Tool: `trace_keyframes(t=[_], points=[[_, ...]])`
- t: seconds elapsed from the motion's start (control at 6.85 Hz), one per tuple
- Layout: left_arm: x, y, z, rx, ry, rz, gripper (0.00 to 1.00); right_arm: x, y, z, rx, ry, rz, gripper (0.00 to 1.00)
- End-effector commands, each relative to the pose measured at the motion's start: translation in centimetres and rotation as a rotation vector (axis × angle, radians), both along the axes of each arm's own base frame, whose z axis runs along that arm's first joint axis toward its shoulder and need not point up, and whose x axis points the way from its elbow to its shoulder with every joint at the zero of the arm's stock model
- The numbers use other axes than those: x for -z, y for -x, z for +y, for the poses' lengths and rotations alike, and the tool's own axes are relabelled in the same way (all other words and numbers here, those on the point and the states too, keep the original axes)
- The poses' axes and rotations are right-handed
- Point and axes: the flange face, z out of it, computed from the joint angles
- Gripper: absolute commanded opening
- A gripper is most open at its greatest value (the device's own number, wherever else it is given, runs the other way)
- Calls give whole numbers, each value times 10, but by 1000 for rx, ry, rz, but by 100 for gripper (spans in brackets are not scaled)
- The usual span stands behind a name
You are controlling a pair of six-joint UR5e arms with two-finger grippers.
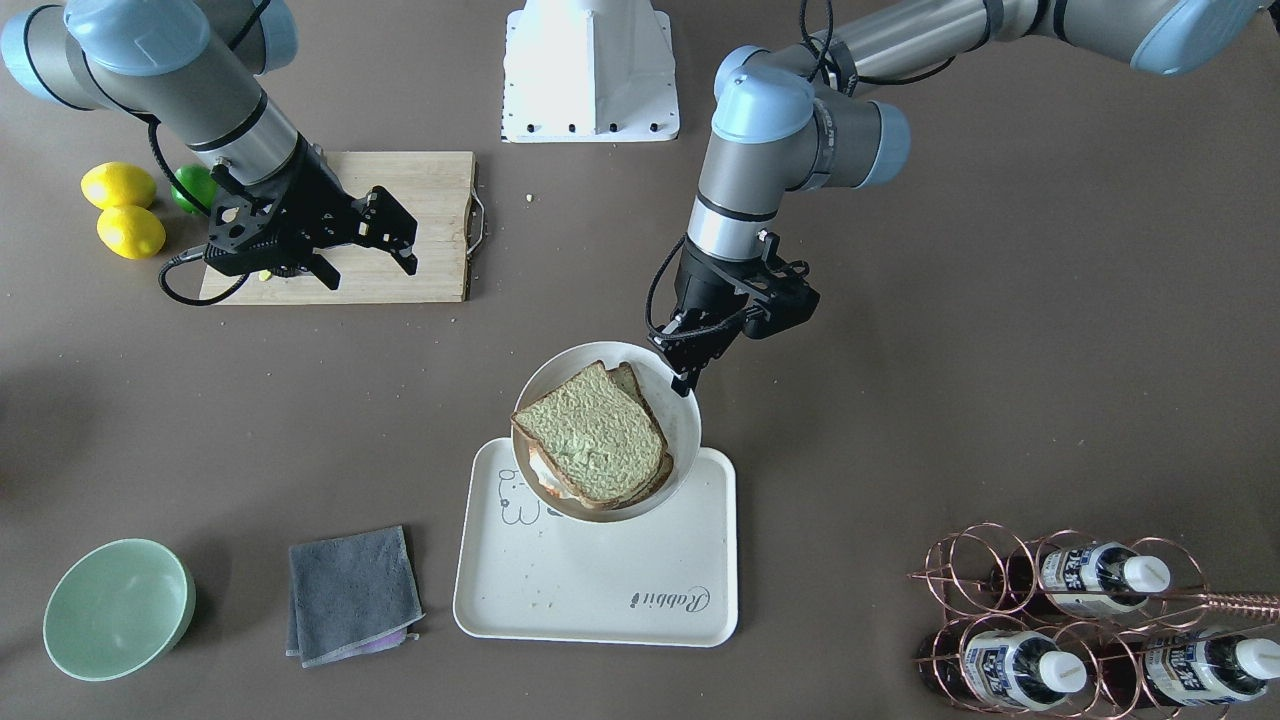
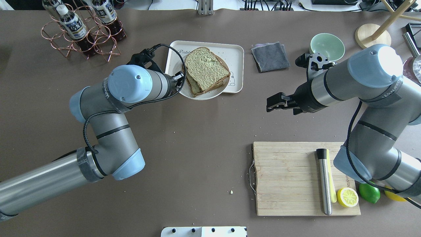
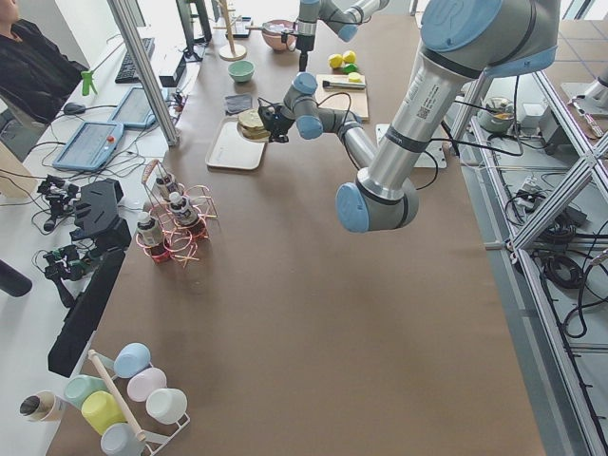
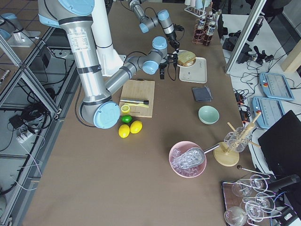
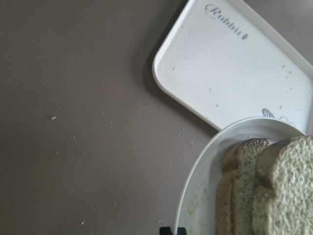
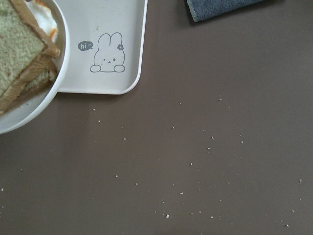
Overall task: Make sandwich and place on tray
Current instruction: 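Grasp the plate rim with the left gripper and slide the plate onto the tray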
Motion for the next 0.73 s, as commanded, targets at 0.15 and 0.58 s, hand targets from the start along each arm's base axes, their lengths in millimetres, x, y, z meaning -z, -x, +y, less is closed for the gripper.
trace_keyframes(t=[0.15,0.58], points=[[-26,-42,-54,88,10,-10,0,-2,2,-2,3,-5,5,99],[-38,-48,-60,96,-7,-15,0,-2,2,-2,3,-7,7,99]])
